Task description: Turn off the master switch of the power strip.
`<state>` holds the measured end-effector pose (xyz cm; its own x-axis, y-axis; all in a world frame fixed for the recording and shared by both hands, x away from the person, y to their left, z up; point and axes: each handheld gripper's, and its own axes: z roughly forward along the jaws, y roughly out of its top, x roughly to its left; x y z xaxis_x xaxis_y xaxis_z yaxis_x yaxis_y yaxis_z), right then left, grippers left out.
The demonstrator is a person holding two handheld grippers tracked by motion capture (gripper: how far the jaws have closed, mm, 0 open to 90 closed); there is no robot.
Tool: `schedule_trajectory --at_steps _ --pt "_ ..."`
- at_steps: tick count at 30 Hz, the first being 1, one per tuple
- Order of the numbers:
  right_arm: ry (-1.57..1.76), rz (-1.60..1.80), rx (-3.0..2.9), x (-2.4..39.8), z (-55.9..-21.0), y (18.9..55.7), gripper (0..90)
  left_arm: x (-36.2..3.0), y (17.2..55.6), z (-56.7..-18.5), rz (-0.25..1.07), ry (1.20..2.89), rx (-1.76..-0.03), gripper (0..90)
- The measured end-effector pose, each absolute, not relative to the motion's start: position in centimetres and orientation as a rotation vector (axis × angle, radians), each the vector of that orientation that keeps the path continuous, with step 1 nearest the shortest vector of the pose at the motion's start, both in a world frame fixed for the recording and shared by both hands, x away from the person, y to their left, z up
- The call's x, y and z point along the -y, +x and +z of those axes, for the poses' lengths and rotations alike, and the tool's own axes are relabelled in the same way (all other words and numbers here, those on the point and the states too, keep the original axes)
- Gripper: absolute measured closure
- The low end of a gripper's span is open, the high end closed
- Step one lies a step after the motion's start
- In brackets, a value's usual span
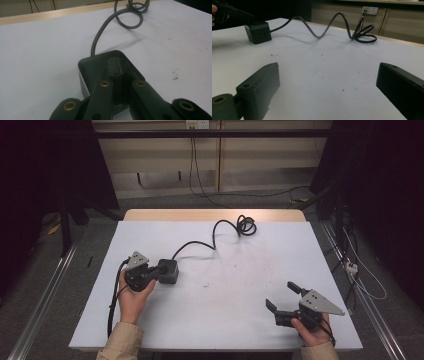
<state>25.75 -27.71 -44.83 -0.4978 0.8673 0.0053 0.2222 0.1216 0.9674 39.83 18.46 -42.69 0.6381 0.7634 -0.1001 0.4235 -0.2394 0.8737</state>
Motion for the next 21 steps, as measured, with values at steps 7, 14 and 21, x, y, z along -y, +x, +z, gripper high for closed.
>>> schedule_trajectory --at_steps 7,14,21 --pt "1.053 1.403 -1.814 27.69 -44.85 25.74 4.6 -18.45 39.8 -42.72 0.435 1.872 -0.945 90.0" --pt "1.056 1.404 -1.812 27.66 -44.85 25.69 4.6 -18.36 39.72 -42.69 0.455 1.886 -0.938 90.0" --pt "1.056 1.404 -1.813 27.65 -44.87 25.7 4.6 -18.45 39.78 -42.76 0.44 1.872 -0.945 90.0"
